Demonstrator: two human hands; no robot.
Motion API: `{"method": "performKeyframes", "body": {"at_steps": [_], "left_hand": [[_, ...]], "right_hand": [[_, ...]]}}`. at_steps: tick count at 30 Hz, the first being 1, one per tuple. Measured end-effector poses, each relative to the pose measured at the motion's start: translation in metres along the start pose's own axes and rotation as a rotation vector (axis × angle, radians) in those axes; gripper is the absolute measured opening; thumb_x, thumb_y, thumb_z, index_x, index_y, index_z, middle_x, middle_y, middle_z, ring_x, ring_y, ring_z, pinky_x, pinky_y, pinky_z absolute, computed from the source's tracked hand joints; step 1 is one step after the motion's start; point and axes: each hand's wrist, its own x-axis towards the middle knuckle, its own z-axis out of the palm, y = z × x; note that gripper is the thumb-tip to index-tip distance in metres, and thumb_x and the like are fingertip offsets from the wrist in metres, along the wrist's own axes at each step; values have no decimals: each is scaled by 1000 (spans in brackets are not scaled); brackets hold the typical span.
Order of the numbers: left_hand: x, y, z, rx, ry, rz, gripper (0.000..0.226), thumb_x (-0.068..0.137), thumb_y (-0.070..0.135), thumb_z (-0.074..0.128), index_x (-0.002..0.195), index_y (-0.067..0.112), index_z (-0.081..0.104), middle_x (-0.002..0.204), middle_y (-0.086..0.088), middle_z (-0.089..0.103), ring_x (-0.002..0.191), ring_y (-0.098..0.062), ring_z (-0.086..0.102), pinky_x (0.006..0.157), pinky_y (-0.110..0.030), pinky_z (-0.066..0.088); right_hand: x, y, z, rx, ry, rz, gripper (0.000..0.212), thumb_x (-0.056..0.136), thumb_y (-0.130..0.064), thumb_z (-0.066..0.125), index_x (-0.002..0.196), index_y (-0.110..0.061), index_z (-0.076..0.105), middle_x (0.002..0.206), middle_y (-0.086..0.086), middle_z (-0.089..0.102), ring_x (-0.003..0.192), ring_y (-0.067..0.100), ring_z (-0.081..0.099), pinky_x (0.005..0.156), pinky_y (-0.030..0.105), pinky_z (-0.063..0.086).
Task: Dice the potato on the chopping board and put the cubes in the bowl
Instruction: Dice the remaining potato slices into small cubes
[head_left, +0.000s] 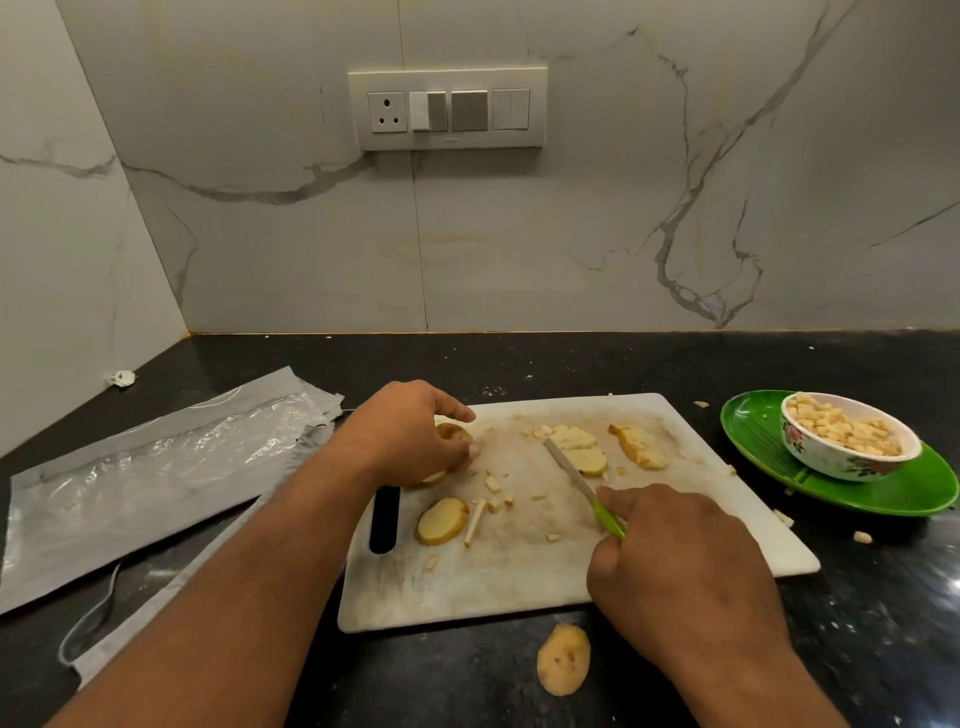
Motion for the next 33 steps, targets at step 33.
{"method": "performKeyframes", "body": {"at_steps": [33], "left_hand": [[-2,-7,-6,4,-86,35,63,83,41,84,141,37,61,145,9,60,135,-17,52,110,-35,41]], "right_hand": [[8,-2,1,28,-71,-47,63,87,-30,46,150,-38,42,133,-8,59,114,18,56,93,32,44]]}}
